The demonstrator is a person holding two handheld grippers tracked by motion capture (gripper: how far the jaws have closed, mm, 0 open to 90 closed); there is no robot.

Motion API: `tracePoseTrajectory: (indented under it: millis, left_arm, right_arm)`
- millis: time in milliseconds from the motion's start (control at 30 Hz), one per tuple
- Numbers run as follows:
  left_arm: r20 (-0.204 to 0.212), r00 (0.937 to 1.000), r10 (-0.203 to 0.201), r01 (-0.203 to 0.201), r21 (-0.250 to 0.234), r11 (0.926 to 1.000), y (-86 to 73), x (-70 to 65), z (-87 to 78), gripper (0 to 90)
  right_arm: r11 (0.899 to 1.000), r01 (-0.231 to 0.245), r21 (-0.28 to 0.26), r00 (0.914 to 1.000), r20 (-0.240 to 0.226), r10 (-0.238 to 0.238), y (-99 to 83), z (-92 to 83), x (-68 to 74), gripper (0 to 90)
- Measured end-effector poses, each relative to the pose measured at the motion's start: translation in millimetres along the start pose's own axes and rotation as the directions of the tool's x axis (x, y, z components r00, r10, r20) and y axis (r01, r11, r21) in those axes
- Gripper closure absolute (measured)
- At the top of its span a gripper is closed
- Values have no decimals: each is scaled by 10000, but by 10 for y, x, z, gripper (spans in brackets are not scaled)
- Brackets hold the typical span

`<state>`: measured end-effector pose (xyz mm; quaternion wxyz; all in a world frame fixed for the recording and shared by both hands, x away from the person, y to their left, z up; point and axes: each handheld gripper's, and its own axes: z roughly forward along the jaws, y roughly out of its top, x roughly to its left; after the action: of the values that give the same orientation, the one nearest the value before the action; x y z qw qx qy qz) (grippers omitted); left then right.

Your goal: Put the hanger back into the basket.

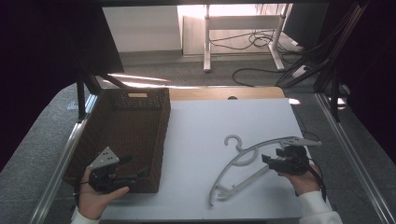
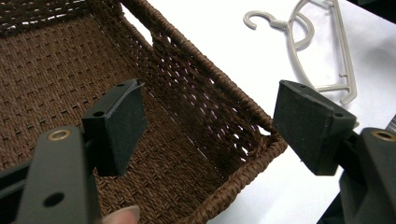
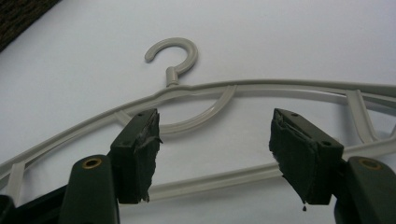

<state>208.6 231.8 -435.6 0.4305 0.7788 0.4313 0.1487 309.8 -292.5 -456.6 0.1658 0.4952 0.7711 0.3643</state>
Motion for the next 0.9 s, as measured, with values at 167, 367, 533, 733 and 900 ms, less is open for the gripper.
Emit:
tracePoseTrajectory:
  millis: [167, 367, 533, 733, 900]
  left_arm:
    - [-34, 10000, -29, 29, -8, 10000, 3, 0, -10, 251]
    - [-48, 10000, -49, 49, -8, 10000, -5, 21, -16, 251]
    - [-14, 10000, -66, 66, -41, 10000, -13, 28, -24, 251]
    - [31, 10000, -75, 76, -51, 10000, -27, 34, -18, 251]
    - [72, 10000, -35, 36, -48, 10000, -24, 23, -14, 250]
  right_arm:
    - [9997, -65, 222, 9999, 95, 63, 37, 80, 5, 356]
    - [9981, -282, 543, 9990, 349, 264, 58, 173, 14, 364]
    - [9949, -385, 933, 9978, 576, 332, 142, 284, 61, 380]
    - [9902, -566, 1280, 9954, 835, 461, 247, 409, 93, 374]
    - [9848, -840, 1520, 9901, 1240, 653, 295, 502, 55, 379]
